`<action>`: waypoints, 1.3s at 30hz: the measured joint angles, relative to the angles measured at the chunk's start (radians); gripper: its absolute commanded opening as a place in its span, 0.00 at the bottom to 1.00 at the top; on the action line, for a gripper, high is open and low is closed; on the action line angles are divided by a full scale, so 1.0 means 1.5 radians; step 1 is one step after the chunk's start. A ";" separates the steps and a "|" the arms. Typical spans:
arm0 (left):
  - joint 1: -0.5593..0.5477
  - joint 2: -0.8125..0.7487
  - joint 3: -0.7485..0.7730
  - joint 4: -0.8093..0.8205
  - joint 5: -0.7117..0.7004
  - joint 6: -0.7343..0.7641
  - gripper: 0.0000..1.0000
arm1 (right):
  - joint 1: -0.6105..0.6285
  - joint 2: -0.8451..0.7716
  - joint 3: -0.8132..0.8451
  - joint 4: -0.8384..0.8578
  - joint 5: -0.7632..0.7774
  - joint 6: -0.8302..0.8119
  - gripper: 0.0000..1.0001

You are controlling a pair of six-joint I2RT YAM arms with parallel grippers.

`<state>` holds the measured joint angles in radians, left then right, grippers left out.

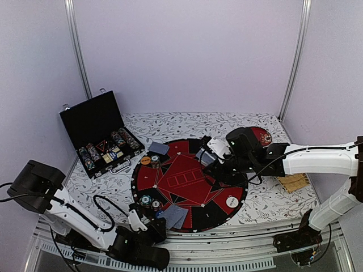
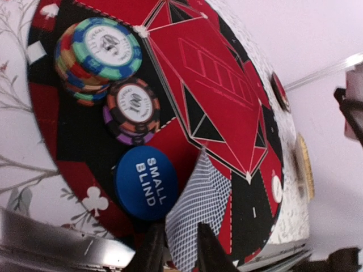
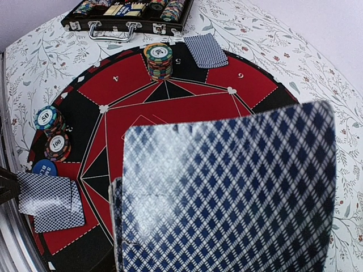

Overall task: Distribute texas hold em gaming equipment
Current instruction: Distribute the poker card in the small blind area, then pick up the poker card from the face-down deck piles.

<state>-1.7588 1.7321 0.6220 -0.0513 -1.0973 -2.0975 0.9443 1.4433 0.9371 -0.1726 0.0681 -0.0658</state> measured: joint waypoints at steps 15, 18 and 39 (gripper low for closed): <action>0.001 -0.013 -0.015 0.067 0.116 -0.001 0.44 | 0.003 0.006 0.001 -0.001 -0.001 -0.007 0.50; 0.001 -0.021 -0.033 0.086 0.130 -0.001 0.45 | 0.003 0.014 0.006 -0.002 -0.002 -0.012 0.50; 0.103 -0.396 -0.060 0.079 0.144 0.291 0.52 | 0.003 0.027 0.028 -0.022 -0.069 -0.083 0.51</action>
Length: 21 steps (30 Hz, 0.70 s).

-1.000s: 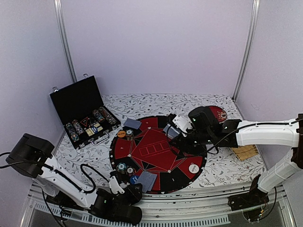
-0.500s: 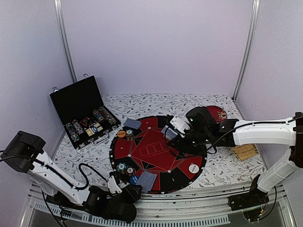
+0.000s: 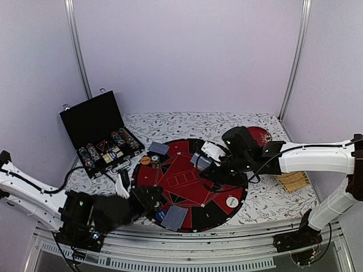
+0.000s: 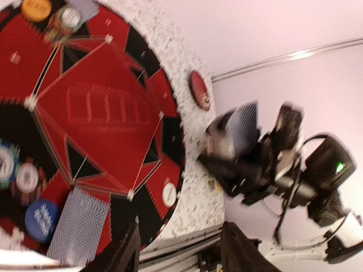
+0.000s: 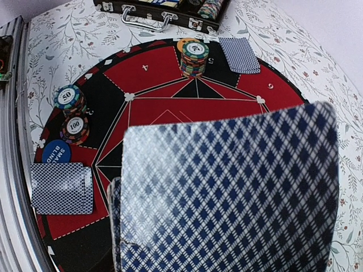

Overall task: Distribute texas hold em gaming equipment
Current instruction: Pick up the poker card from the face-down deck piles.

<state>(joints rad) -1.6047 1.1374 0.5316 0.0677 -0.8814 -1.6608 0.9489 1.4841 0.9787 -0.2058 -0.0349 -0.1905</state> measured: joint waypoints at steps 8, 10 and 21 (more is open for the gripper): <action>0.358 -0.138 0.097 0.024 0.385 0.453 0.68 | 0.000 0.000 0.002 0.002 -0.052 -0.055 0.51; 0.412 -0.087 0.176 0.002 0.503 0.527 0.68 | 0.000 0.000 0.009 0.003 -0.068 -0.069 0.52; 0.563 0.170 0.325 -0.040 0.947 0.721 0.75 | 0.001 0.017 0.093 0.003 -0.131 -0.113 0.52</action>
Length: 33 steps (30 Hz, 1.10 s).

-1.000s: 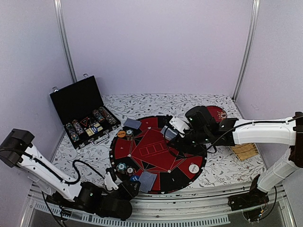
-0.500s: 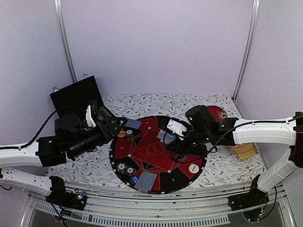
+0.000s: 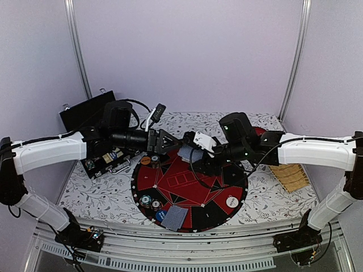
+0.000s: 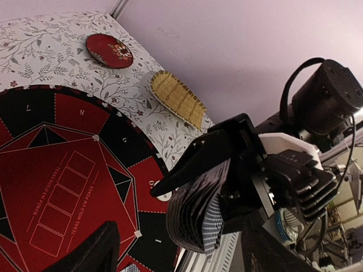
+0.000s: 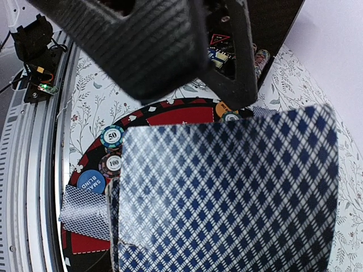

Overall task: Distribute texas hold em gaming equipment
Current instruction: Pick up the poker card from the face-down deck piles.

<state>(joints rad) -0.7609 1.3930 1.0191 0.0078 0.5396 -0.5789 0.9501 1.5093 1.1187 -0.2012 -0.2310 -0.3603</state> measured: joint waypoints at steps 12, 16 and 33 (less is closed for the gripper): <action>0.028 0.087 0.044 0.002 0.137 0.060 0.69 | 0.000 0.034 0.016 -0.011 -0.023 -0.005 0.52; 0.027 0.093 0.044 -0.002 0.136 0.073 0.65 | 0.000 0.035 0.021 -0.013 -0.026 -0.010 0.52; 0.019 0.072 0.040 -0.019 0.069 0.097 0.53 | 0.000 0.042 0.035 -0.016 -0.028 -0.015 0.52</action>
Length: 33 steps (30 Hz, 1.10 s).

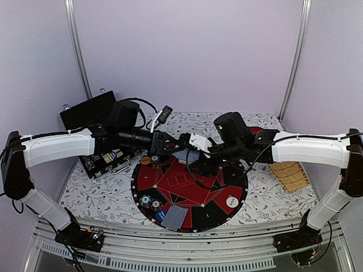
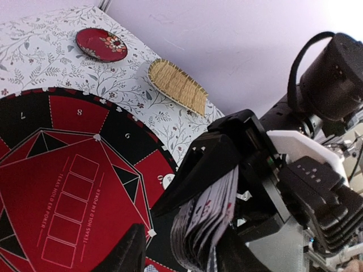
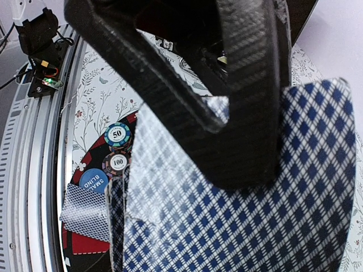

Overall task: Distribute texas hold em gaming equipment
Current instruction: Pick up the poker card from the face-down deck piles.

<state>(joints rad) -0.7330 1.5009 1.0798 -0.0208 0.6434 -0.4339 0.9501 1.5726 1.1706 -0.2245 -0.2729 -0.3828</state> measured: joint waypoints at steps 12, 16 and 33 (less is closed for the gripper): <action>0.000 -0.052 -0.003 -0.022 -0.037 0.028 0.31 | 0.000 0.000 0.000 0.000 -0.001 -0.001 0.52; 0.000 -0.063 -0.008 -0.024 -0.037 0.038 0.31 | 0.000 0.002 0.000 0.000 -0.003 -0.001 0.52; -0.003 -0.059 -0.016 -0.032 -0.004 0.054 0.21 | 0.000 0.019 0.001 0.001 -0.012 0.000 0.52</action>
<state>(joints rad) -0.7376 1.4124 1.0554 -0.0689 0.6376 -0.3534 0.9501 1.6005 1.1713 -0.2230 -0.2909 -0.3828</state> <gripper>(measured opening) 0.185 0.523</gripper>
